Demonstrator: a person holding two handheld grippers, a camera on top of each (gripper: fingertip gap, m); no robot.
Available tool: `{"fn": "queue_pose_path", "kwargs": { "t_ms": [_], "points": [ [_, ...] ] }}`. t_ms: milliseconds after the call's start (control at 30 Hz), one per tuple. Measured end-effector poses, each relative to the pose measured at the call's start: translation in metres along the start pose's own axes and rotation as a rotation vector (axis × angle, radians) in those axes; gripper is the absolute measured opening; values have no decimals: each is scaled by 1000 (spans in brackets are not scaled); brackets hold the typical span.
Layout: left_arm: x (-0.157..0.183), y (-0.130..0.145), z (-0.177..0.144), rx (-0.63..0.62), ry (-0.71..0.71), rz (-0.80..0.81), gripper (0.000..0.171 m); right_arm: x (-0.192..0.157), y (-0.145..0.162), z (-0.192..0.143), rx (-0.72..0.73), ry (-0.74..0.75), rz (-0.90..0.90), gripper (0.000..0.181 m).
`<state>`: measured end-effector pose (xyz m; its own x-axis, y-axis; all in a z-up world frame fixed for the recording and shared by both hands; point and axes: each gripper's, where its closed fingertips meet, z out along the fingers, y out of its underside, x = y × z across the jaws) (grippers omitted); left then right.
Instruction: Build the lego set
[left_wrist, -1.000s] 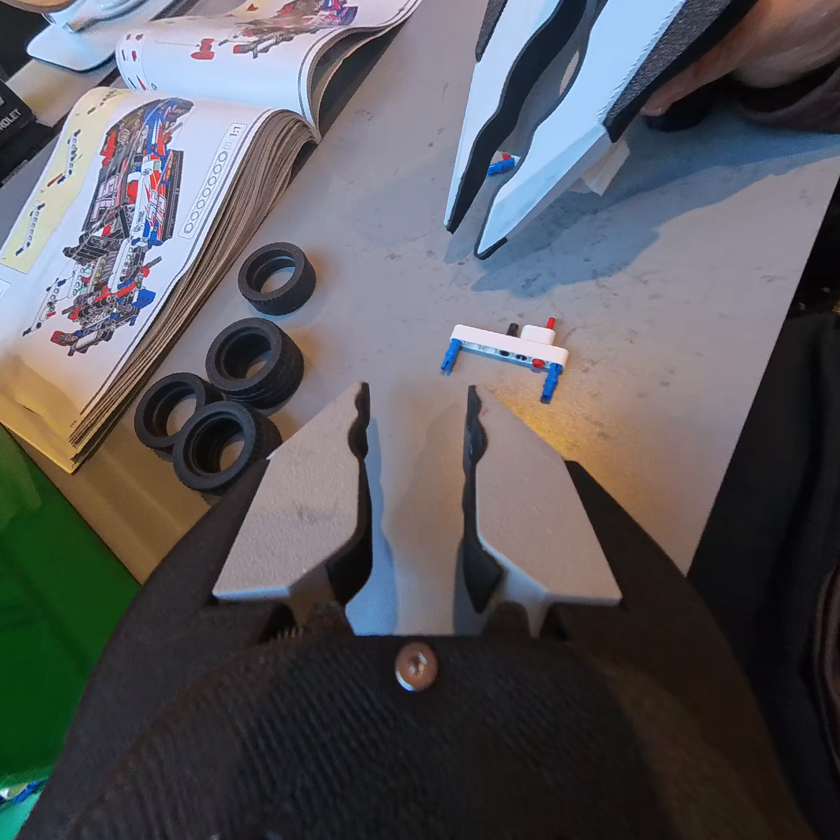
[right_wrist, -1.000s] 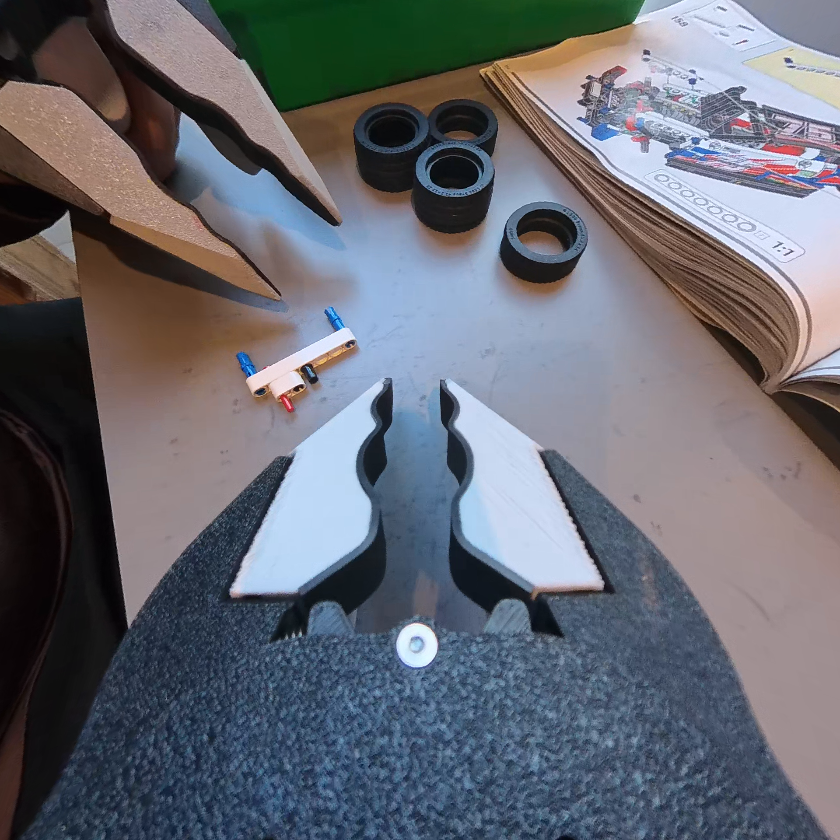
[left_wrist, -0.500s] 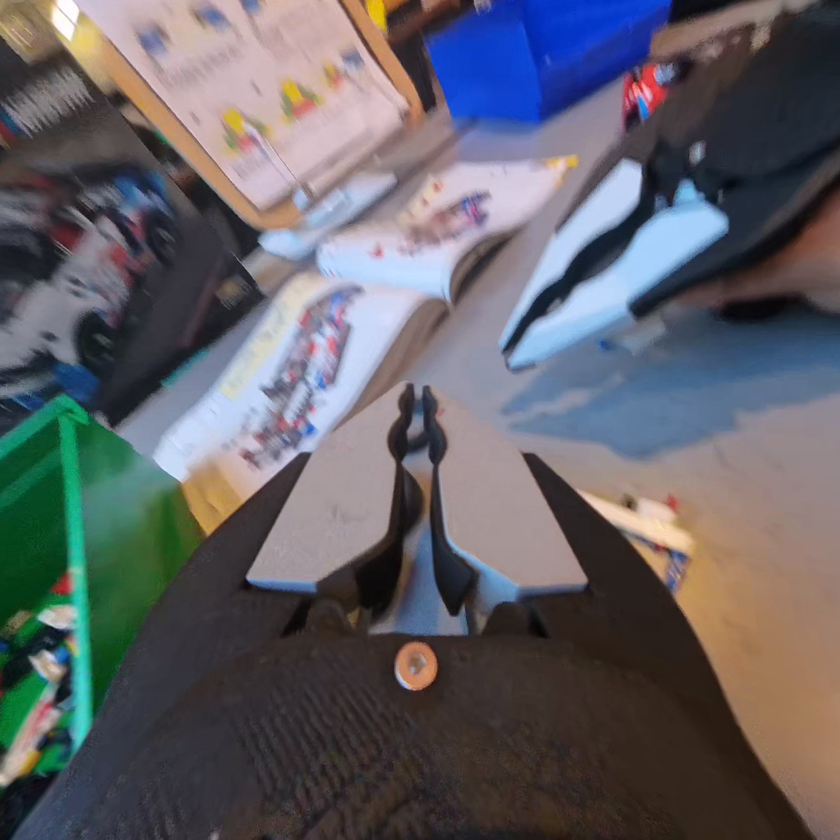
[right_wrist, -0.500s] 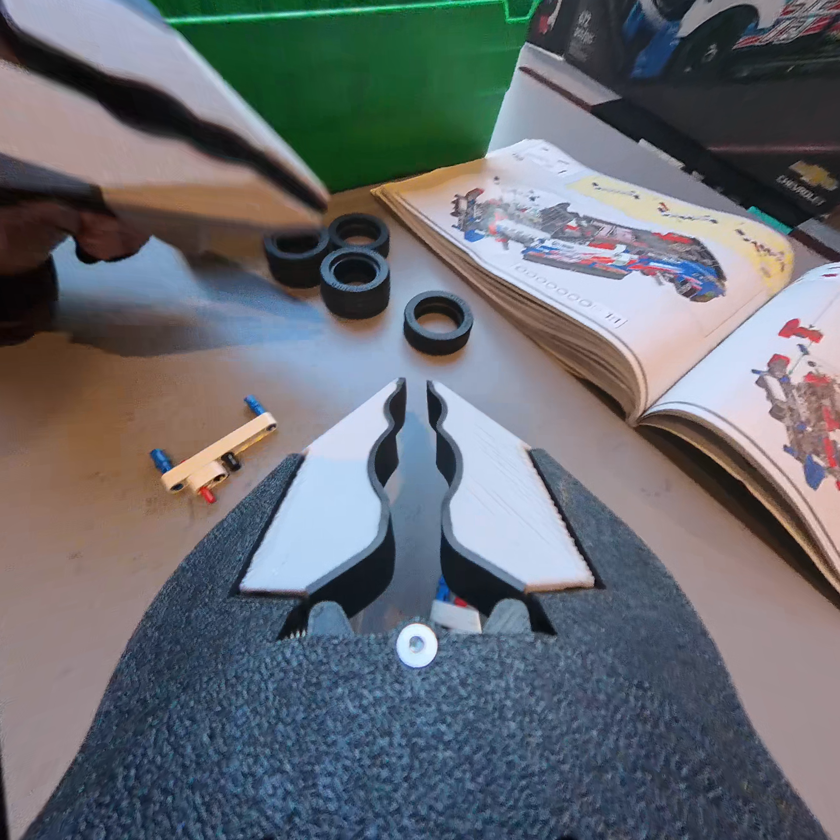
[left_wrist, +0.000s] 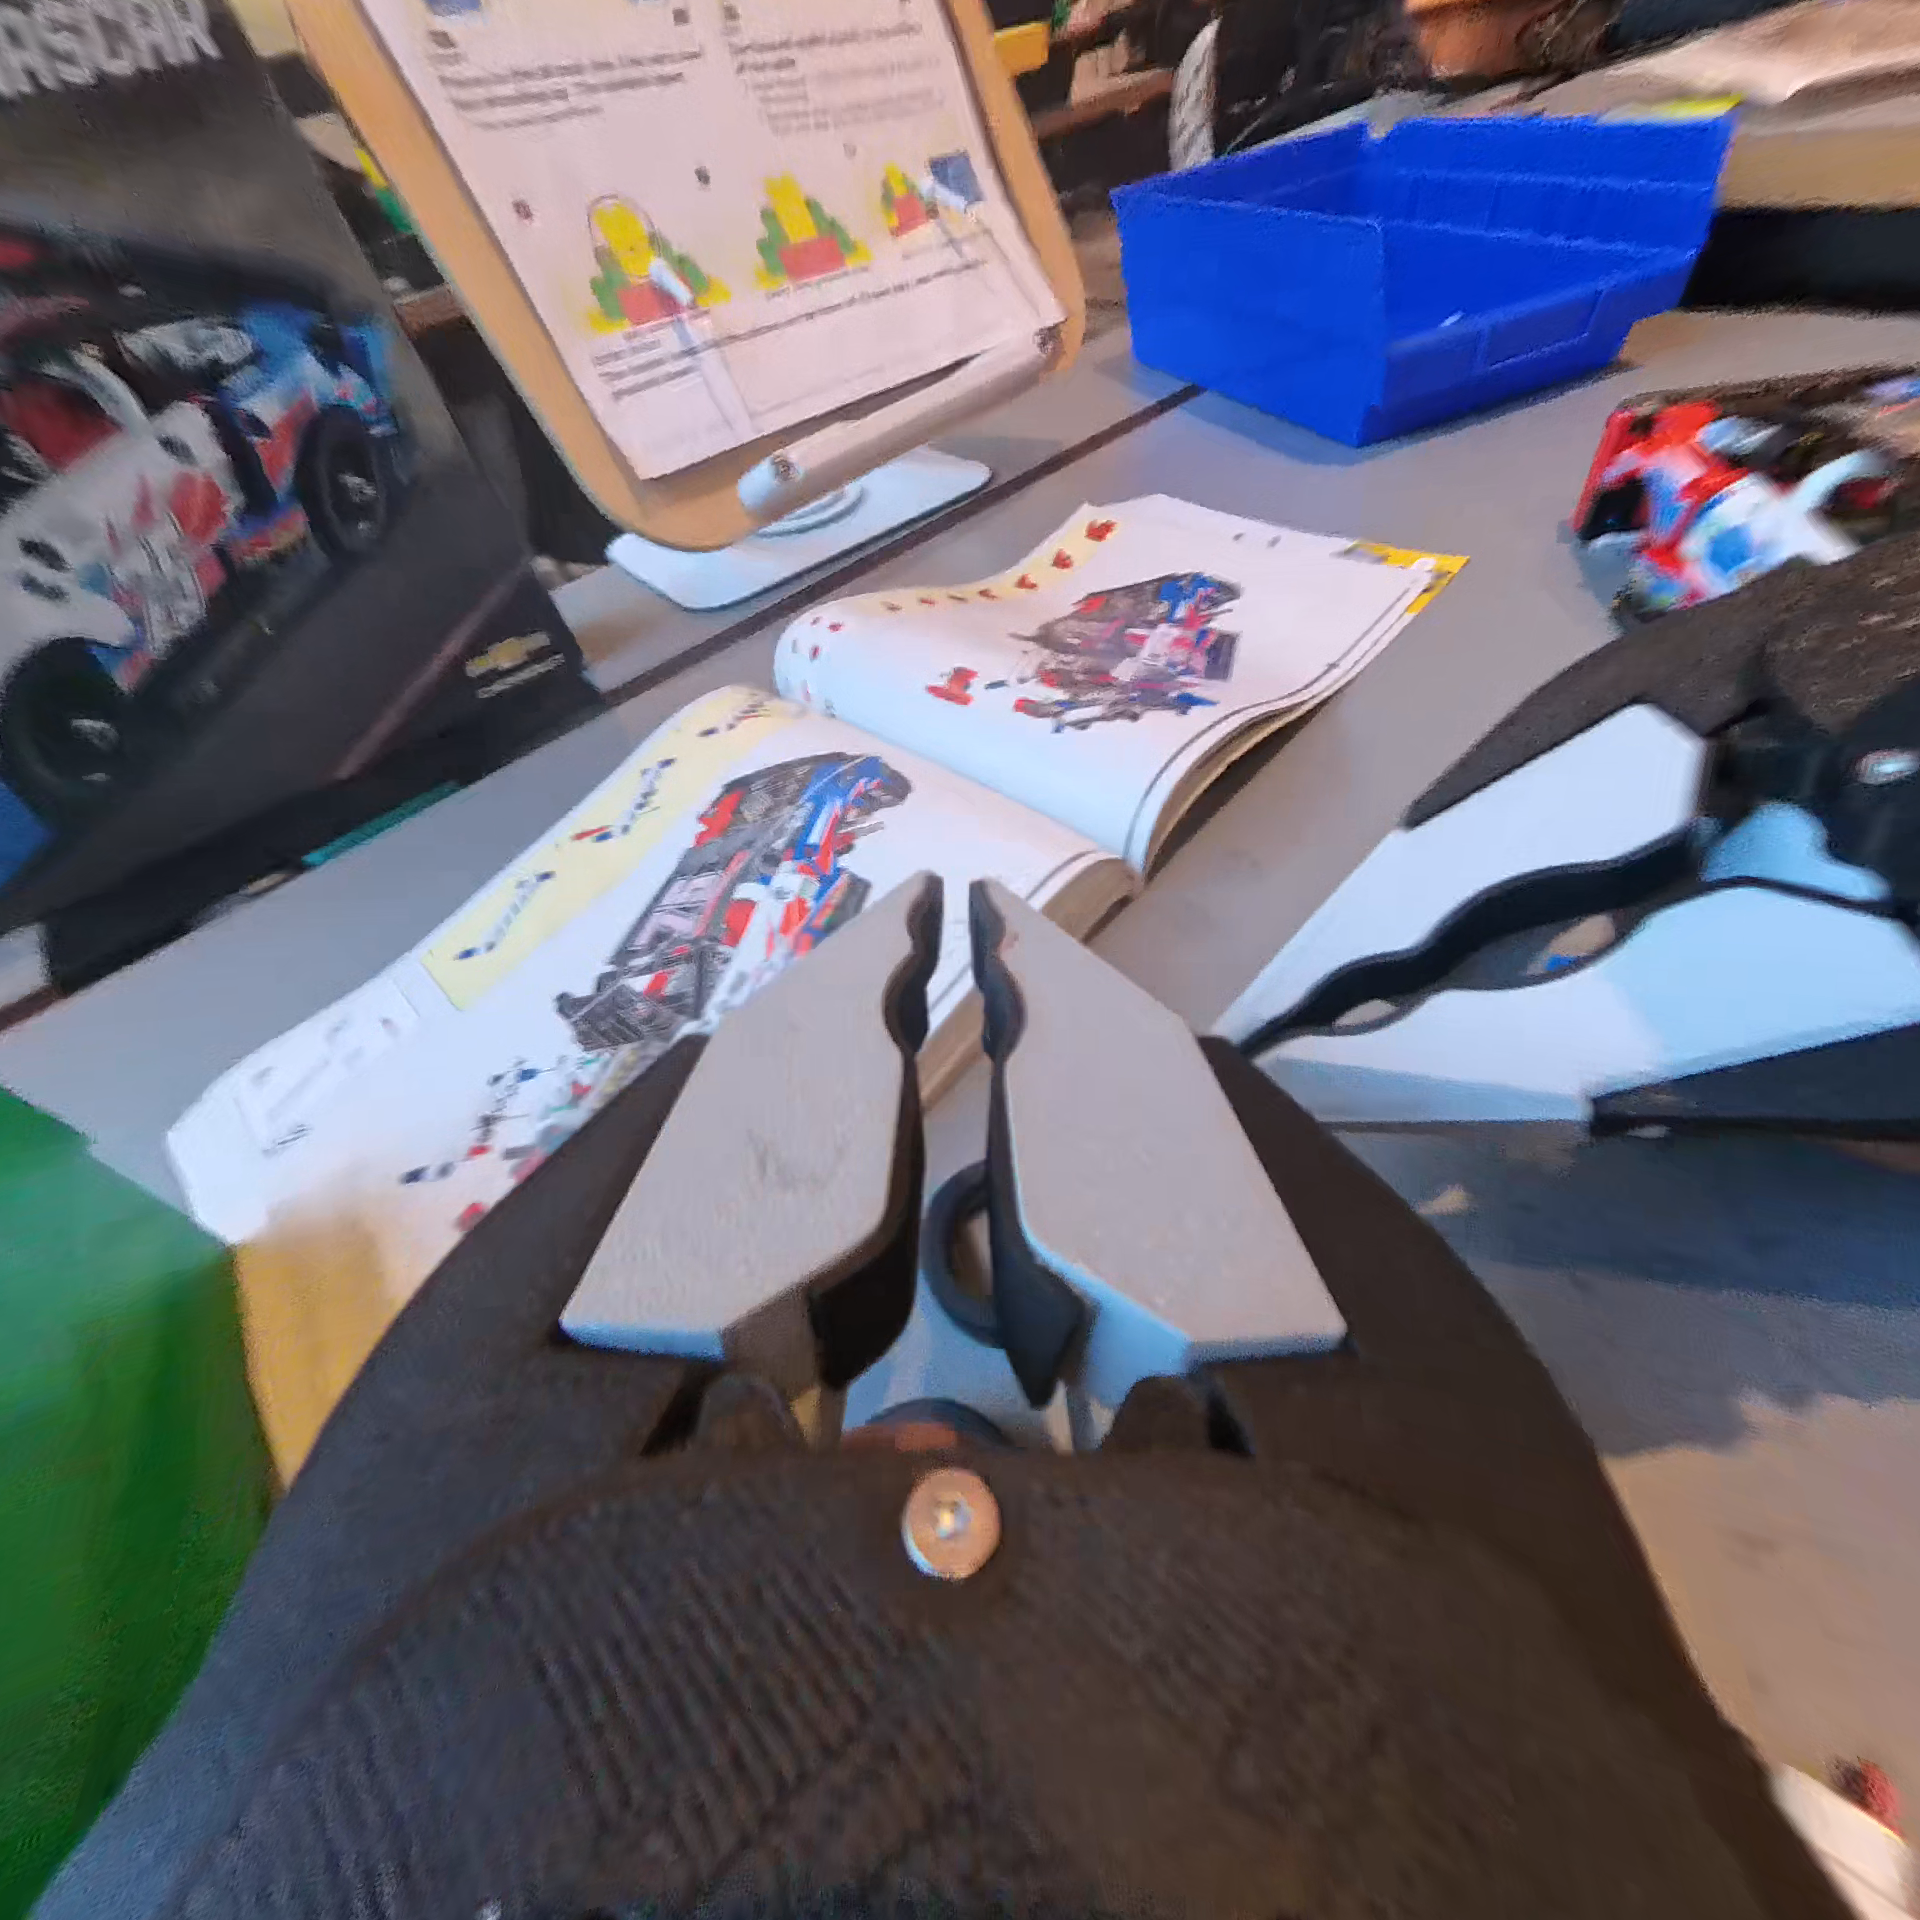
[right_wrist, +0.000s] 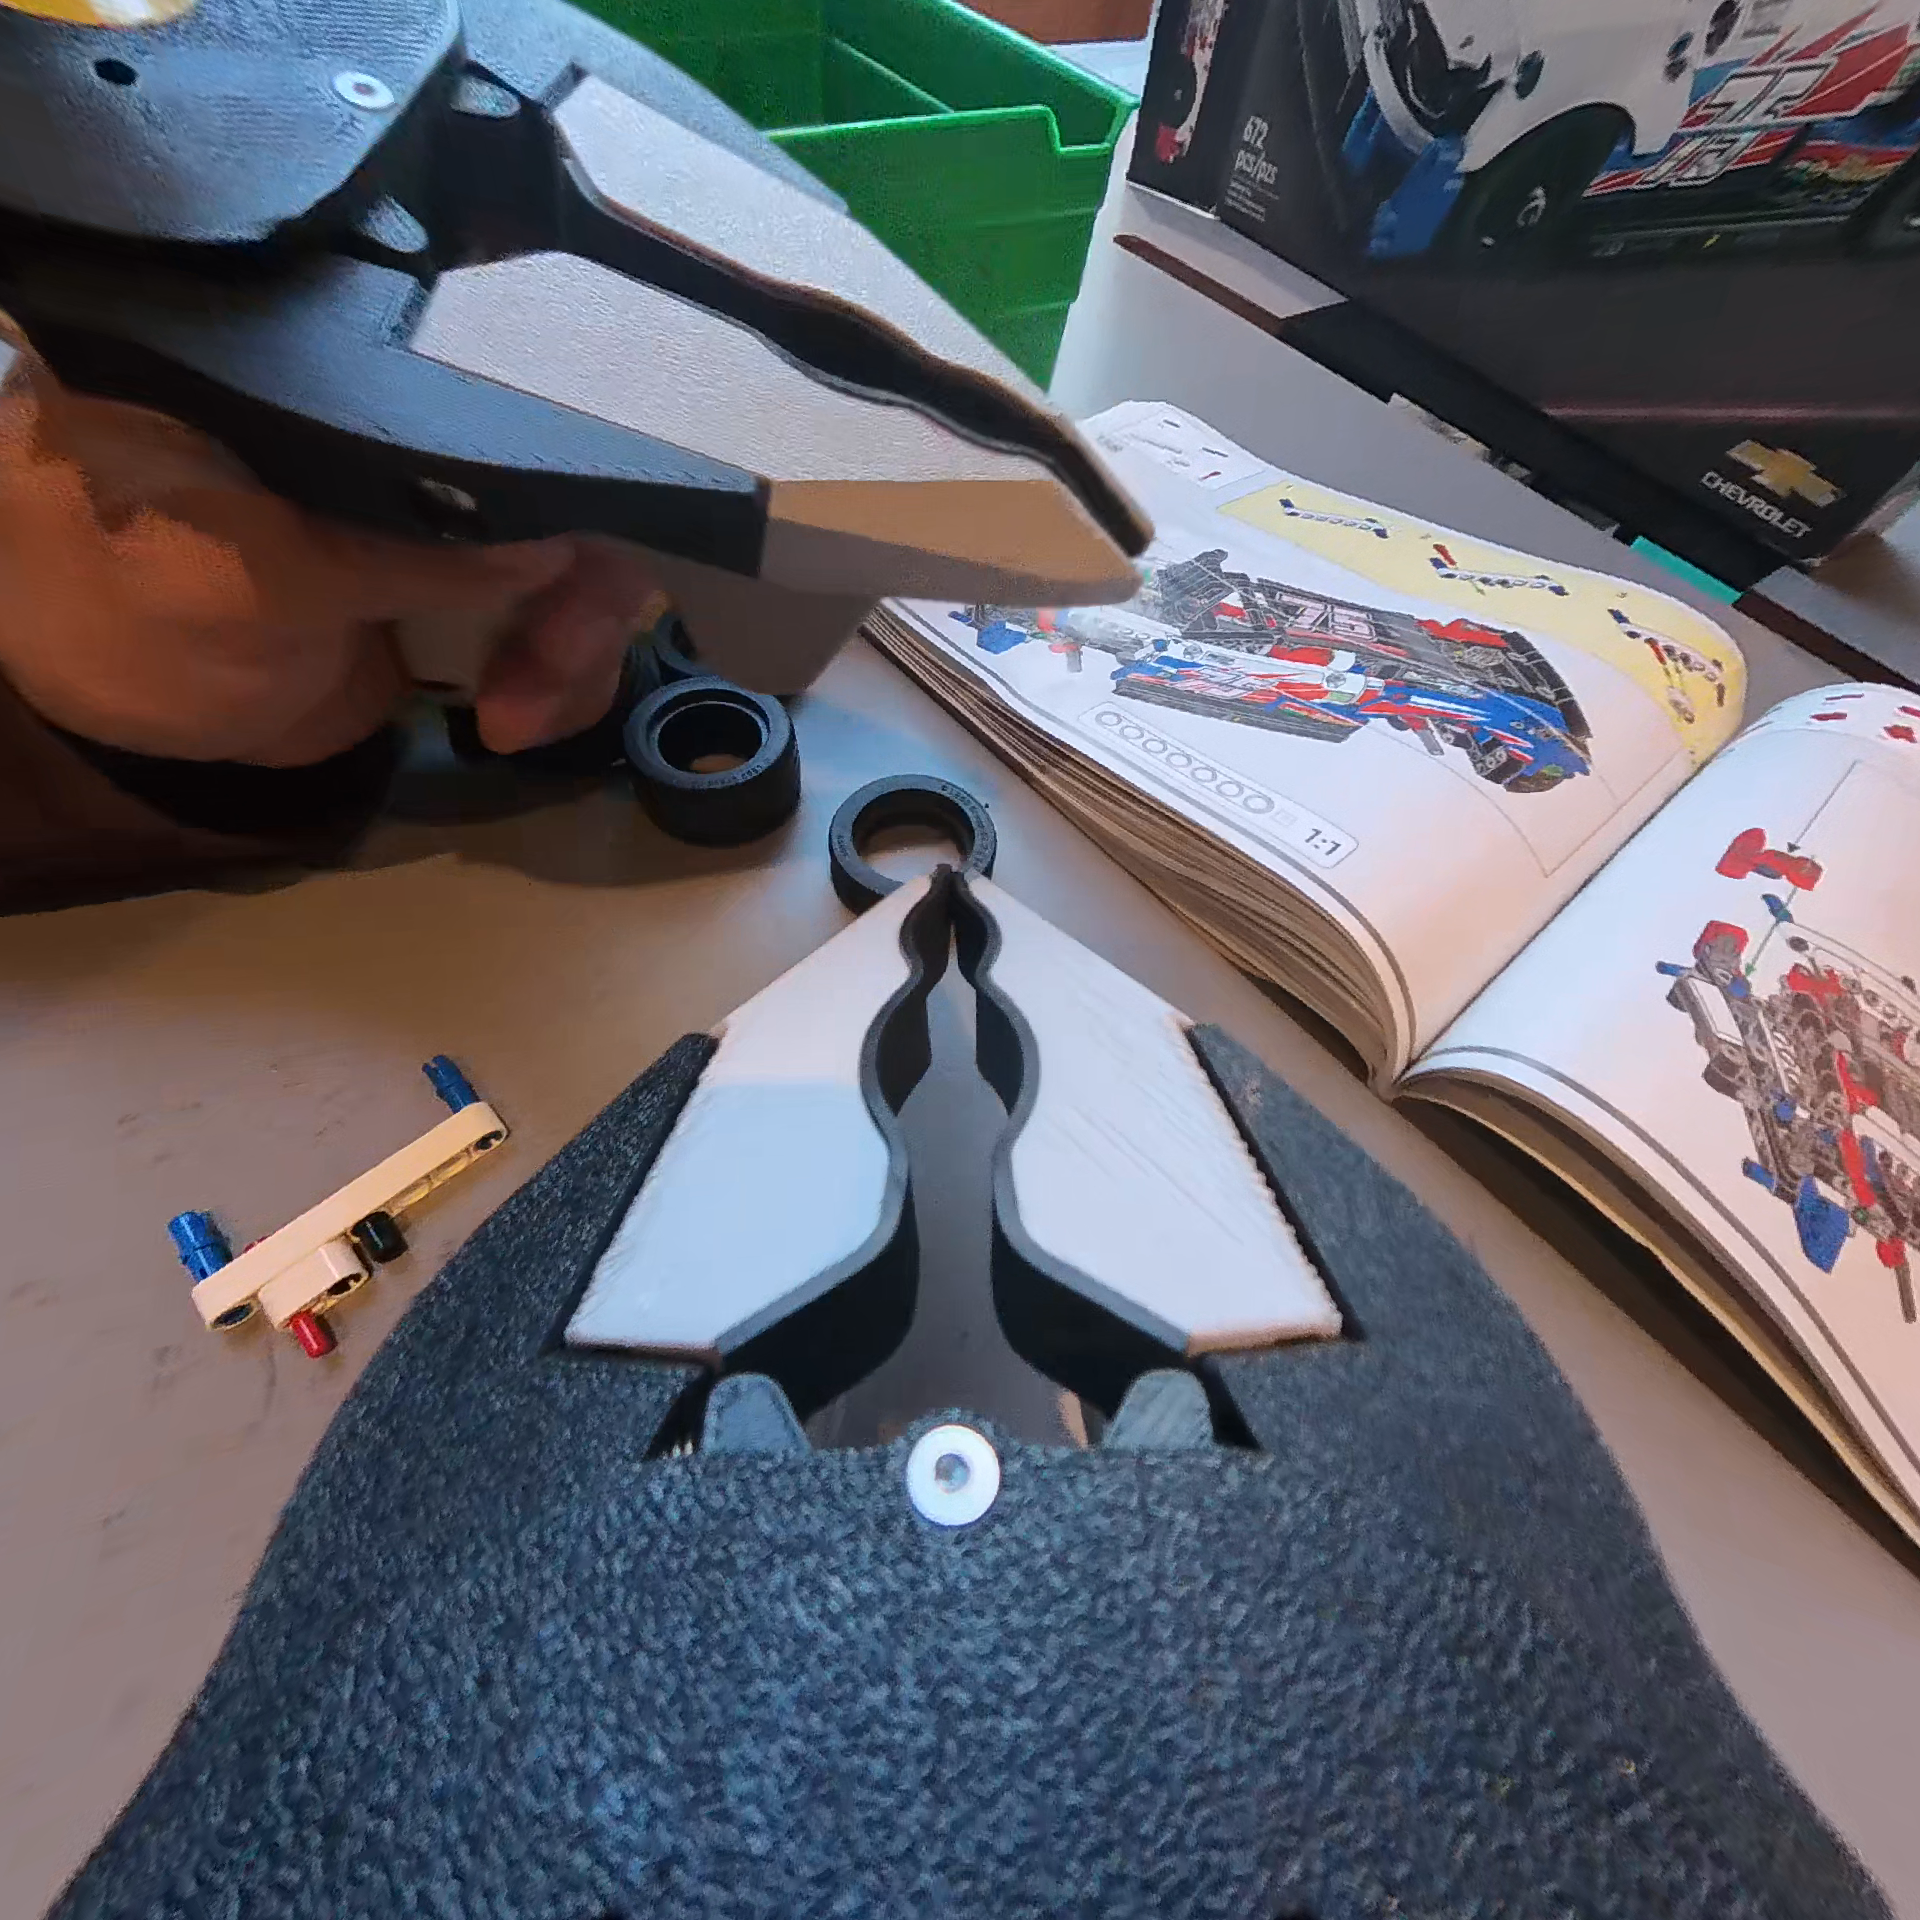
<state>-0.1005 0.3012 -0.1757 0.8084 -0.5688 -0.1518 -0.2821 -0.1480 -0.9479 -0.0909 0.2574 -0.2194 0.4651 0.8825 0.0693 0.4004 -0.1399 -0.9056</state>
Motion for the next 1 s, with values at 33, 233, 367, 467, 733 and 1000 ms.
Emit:
{"fn": "queue_pose_path", "kwargs": {
  "t_ms": [33, 233, 367, 467, 733, 1000],
  "points": [
    [3, -3, -2, 30, 29, -22, 1, -1, -1, 1, 5, -6, -8, 0],
    [17, -3, -4, 36, 109, -34, 0, 4, -4, 11, -3, 11, -41, 0],
    [24, -3, -8, 31, 133, -30, 0, -1, -9, 7, 38, 33, -100, 0],
    [32, -6, -13, 44, 167, -37, 1, -3, -13, 3, 65, 31, -110, 0],
    [29, -6, -18, 52, 186, -60, 12, 18, -22, -16, 176, 40, 70, 0],
    [35, 0, -16, 37, 252, -107, 22, 9, -25, -26, 216, -24, 119, 0]
  ]
}}
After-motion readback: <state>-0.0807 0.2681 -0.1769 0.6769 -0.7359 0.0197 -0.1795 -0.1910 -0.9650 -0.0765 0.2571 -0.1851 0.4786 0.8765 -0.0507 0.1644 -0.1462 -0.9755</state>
